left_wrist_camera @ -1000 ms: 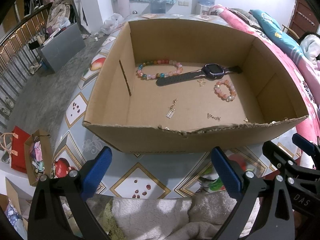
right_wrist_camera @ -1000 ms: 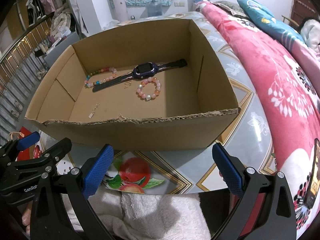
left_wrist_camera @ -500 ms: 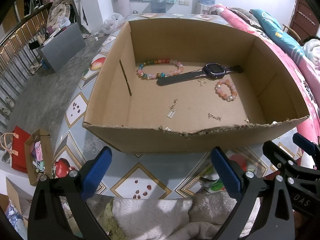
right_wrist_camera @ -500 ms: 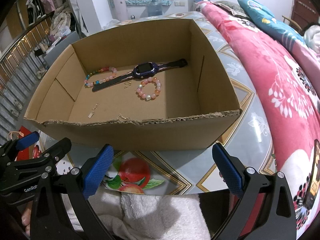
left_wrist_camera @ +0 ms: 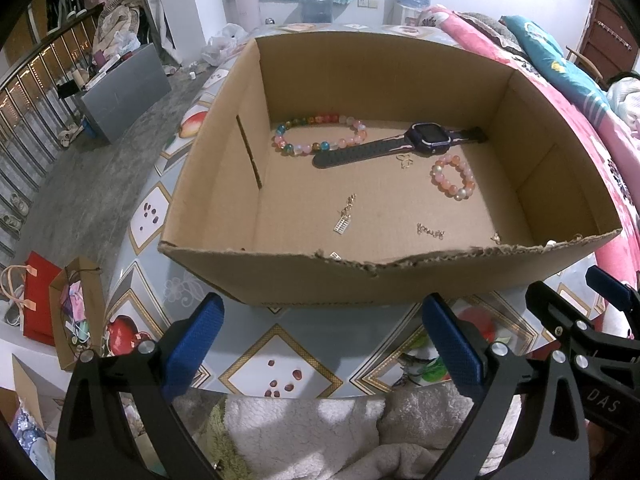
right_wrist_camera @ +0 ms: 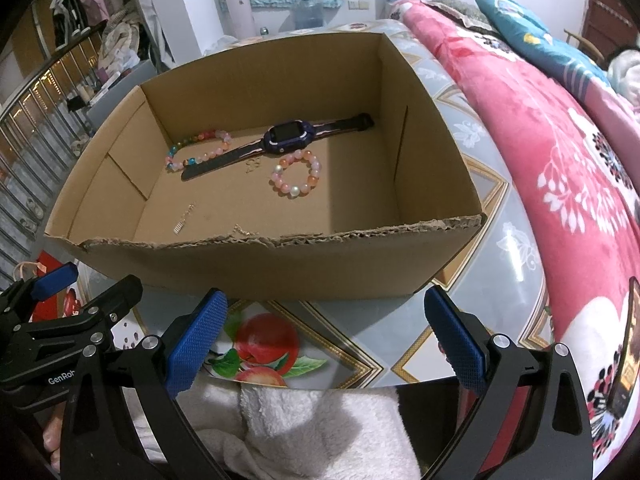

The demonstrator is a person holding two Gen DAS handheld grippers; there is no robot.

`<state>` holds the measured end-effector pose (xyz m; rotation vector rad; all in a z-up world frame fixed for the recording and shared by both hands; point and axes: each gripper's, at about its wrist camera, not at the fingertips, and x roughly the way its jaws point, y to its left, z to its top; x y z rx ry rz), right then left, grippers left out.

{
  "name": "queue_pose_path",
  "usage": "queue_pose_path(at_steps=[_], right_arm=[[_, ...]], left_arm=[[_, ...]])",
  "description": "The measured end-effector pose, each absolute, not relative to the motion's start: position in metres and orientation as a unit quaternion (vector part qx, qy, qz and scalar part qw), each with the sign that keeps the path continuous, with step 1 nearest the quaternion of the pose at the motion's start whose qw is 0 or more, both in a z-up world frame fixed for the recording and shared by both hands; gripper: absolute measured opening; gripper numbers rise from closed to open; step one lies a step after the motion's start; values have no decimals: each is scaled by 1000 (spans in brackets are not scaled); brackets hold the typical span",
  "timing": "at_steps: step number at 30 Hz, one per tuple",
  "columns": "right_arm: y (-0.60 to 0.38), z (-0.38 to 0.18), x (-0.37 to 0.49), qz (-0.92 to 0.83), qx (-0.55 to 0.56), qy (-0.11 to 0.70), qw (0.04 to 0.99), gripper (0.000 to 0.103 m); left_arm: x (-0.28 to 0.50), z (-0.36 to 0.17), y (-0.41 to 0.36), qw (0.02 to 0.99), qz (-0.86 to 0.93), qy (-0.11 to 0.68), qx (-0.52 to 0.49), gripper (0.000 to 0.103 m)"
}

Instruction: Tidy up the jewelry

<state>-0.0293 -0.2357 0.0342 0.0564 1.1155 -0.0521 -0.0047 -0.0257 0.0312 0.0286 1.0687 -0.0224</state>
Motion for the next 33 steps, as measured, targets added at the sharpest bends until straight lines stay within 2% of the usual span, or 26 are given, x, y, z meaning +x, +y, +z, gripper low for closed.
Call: queue_pose_path(at_steps=[33], right_arm=[[-238, 34, -30, -24, 28, 531, 846, 95]], left_arm=[[-3, 33, -28, 860, -10, 510, 15, 97]])
